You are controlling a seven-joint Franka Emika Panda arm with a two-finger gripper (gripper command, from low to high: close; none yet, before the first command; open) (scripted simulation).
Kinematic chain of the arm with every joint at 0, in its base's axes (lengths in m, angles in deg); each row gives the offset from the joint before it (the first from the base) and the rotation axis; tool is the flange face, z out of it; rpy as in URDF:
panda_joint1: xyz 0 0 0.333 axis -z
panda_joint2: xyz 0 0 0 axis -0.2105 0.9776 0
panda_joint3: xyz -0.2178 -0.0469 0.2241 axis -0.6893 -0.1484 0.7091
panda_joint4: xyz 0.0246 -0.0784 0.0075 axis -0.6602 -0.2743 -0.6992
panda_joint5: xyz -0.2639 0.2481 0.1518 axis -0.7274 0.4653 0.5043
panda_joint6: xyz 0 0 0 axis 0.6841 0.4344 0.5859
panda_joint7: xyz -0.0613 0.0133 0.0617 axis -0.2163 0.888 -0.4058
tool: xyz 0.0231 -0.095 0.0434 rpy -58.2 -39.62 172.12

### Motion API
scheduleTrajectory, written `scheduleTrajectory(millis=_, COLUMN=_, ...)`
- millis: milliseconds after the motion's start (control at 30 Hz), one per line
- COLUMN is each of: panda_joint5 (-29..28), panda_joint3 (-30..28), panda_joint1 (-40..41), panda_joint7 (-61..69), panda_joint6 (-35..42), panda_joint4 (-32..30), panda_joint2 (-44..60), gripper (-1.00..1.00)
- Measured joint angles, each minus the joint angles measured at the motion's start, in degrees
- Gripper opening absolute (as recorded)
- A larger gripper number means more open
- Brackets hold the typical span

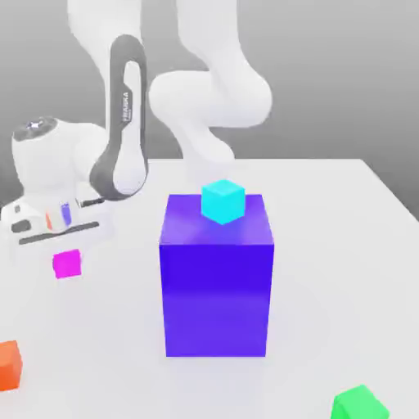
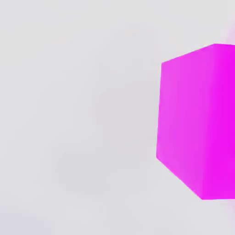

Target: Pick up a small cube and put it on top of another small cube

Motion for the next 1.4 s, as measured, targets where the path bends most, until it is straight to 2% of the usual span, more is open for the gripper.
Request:
scheduleTrajectory(millis=133, panda_joint5=0.7, panda_joint3=0.0, panda_joint1=0.1, panda_joint7=0.7, panda_joint6=0.3, panda_joint4=-0.8, panda_joint2=-3.1, gripper=-1.0)
scheduleTrajectory(millis=267, panda_joint5=4.3, panda_joint3=0.5, panda_joint1=-0.2, panda_joint7=3.1, panda_joint6=0.9, panda_joint4=-0.9, panda_joint2=-5.3, gripper=-1.0)
scheduleTrajectory(millis=400, panda_joint5=7.4, panda_joint3=2.6, panda_joint1=-2.7, panda_joint7=2.1, panda_joint6=6.3, panda_joint4=6.1, panda_joint2=-1.9, gripper=-1.0)
scheduleTrajectory(millis=700, panda_joint5=8.8, panda_joint3=16.3, panda_joint1=-19.6, panda_joint7=-17.2, panda_joint6=17.0, panda_joint4=23.9, panda_joint2=6.3, gripper=-1.0)
scheduleTrajectory(millis=1000, panda_joint5=10.0, panda_joint3=26.6, panda_joint1=-34.1, panda_joint7=-32.5, panda_joint6=24.2, panda_joint4=35.4, panda_joint2=11.0, gripper=-1.0)
scheduleTrajectory(millis=1100, panda_joint5=10.0, panda_joint3=29.8, panda_joint1=-38.9, panda_joint7=-36.9, panda_joint6=22.8, panda_joint4=35.7, panda_joint2=10.7, gripper=-1.0)
scheduleTrajectory(millis=1233, panda_joint5=11.5, panda_joint3=32.5, panda_joint1=-41.0, panda_joint7=-38.2, panda_joint6=15.3, panda_joint4=35.7, panda_joint2=16.8, gripper=-1.0)
scheduleTrajectory(millis=1267, panda_joint5=11.8, panda_joint3=32.9, panda_joint1=-40.9, panda_joint7=-38.0, panda_joint6=14.1, panda_joint4=35.8, panda_joint2=18.0, gripper=1.0)
scheduleTrajectory(millis=1400, panda_joint5=11.8, panda_joint3=32.9, panda_joint1=-40.9, panda_joint7=-38.0, panda_joint6=14.1, panda_joint4=35.8, panda_joint2=18.0, gripper=1.0)
